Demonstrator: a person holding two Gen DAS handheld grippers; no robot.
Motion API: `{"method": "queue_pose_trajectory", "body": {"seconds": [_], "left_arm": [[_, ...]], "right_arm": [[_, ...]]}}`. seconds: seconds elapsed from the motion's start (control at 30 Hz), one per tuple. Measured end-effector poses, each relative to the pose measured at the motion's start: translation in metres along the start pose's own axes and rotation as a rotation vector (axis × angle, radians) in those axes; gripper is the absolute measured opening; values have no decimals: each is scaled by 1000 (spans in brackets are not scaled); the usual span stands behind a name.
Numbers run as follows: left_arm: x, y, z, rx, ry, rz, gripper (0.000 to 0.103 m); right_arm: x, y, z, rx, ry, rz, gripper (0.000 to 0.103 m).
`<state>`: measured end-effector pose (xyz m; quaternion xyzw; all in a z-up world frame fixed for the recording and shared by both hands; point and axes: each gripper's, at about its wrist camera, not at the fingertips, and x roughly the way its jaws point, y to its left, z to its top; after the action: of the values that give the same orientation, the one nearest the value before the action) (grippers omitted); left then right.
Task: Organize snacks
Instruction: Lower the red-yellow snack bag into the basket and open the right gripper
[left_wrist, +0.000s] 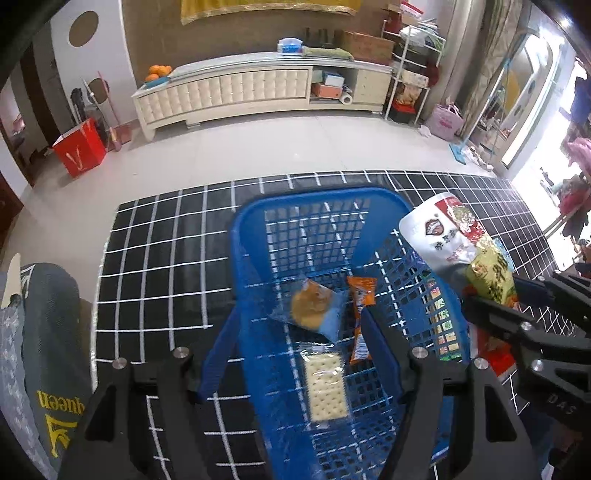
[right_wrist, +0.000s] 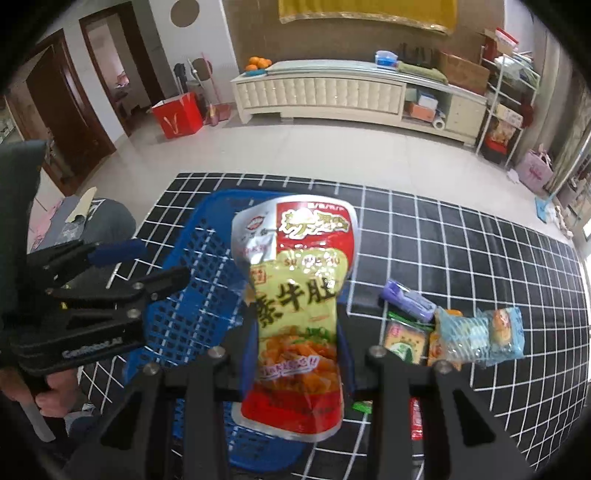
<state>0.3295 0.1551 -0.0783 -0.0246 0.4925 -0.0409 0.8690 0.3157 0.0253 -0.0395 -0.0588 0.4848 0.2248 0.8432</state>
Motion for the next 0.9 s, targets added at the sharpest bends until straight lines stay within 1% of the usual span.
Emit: {"method": "queue_pose_trajectory", "body": {"seconds": [0.07, 0.23, 0.37, 0.47, 0.57, 0.63, 0.7, 0.8, 0.9], "left_arm": [[-7, 8, 0, -10, -5, -6, 65], [-10, 28, -1, -31, 5, 17, 65], [-3, 38, -3, -53, 28, 7, 65], [4, 39, -3, -54, 37, 15, 65], [8, 42, -3, -63, 40, 10, 65], [9, 44, -4, -66, 37, 7, 65], [10, 46, -4, -70, 33, 14, 65], [12, 47, -6, -70, 38, 31, 65], [9, 48, -8, -86, 39, 31, 65]], "right_arm": [[5, 7, 5, -3, 13, 11, 42], [24, 19, 14, -11, 58, 21, 42], [43, 26, 20, -19, 83, -7, 42], [57, 31, 24, -45, 104, -34, 42], [64, 33, 27, -64, 90, -53, 44], [65, 33, 30, -76, 62, -60, 49], [65, 31, 31, -71, 38, -77, 63], [57, 25, 31, -32, 19, -50, 76], [40, 20, 27, -17, -7, -52, 80]]}}
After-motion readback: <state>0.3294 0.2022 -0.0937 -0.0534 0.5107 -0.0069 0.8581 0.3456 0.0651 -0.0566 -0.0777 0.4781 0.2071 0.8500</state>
